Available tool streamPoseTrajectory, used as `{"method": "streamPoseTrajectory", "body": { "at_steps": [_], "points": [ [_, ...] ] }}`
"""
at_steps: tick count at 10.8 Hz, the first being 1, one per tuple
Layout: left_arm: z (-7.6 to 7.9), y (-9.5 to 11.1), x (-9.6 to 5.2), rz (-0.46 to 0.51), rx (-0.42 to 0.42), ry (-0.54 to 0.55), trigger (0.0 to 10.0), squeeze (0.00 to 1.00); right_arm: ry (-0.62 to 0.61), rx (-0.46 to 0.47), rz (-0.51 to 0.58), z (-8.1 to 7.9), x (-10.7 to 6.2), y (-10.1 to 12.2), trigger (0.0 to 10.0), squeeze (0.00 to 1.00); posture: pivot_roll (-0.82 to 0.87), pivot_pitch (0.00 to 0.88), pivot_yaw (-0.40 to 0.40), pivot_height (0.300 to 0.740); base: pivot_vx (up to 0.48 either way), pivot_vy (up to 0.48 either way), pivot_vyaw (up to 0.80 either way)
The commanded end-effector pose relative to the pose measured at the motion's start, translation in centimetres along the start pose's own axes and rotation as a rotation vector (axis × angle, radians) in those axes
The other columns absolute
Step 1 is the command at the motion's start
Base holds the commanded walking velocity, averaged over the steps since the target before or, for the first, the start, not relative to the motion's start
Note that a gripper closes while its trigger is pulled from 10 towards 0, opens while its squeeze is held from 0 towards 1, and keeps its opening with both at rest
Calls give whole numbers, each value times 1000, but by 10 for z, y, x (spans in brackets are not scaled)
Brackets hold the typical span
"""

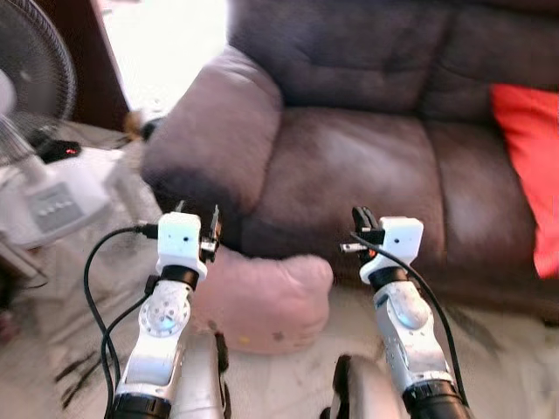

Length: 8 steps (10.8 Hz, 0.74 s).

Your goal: Move the pillow to the sofa from floor

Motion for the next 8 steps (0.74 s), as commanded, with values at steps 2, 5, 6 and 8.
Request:
{"method": "streamPoseTrajectory", "body": {
  "at_steps": [2,5,6,8],
  "points": [
    [1,-1,-1,-12,3,-4,10000,0,-15,5,-9,4,-3,-3,10000,0,146,173,-34,531,0,0,0],
    [0,-2,-1,-17,6,-8,10000,0,-17,4,-20,4,-3,-5,10000,0,148,176,-31,531,0,0,0],
    [1,-3,-1,-22,9,-12,10000,0,-17,5,-22,4,-4,-6,10000,0,149,177,-30,531,0,0,0],
    [1,-4,-1,-28,10,-17,10000,0,-19,-2,-25,4,-4,-7,10000,0,148,177,-29,531,0,0,0]
  ]
}}
Point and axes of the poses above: a point about 5 cm out from each wrist's last joint towards the gripper, its own x axis pointing out of the wrist towards the gripper, its own y axis along the axis of the wrist's last joint, z = x × y, the point moved 5 cm from there along x, pointing out of the wrist towards the gripper, and after that the axes turned 15 degrees about x, right-handed, at the moved point
